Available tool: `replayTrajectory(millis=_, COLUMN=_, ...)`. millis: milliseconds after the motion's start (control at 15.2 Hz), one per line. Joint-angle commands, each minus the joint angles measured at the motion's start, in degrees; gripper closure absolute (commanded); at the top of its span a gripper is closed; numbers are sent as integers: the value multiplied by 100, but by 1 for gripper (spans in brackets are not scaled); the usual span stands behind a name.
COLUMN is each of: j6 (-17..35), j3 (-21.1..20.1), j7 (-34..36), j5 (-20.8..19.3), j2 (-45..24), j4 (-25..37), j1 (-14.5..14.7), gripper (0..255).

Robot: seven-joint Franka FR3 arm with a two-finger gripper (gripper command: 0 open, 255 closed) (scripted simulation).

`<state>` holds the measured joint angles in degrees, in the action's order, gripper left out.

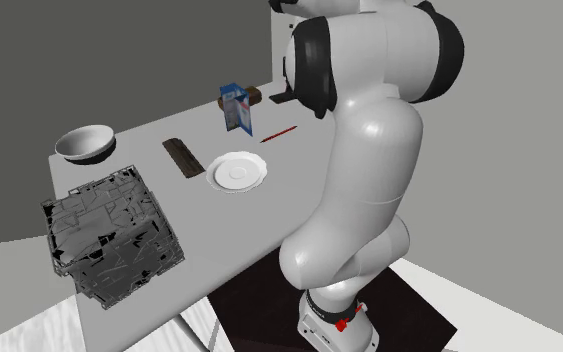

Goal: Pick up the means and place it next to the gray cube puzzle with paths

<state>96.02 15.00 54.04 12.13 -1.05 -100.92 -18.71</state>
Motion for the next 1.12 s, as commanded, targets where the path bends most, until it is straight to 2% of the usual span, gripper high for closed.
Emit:
replayTrajectory(millis=0, j6=-152, j3=1, j7=29, j5=0, j2=-14, j4=167, j1=-1, gripper=255)
replayTrajectory(millis=528, j6=-697, j3=14, j7=116, j5=8, j2=-68, j4=770, j1=-17, gripper=255)
replayTrajectory(millis=1056, j6=-286, j3=-478, j7=950, j5=-216, j2=1562, j4=-1058, j1=329, gripper=255)
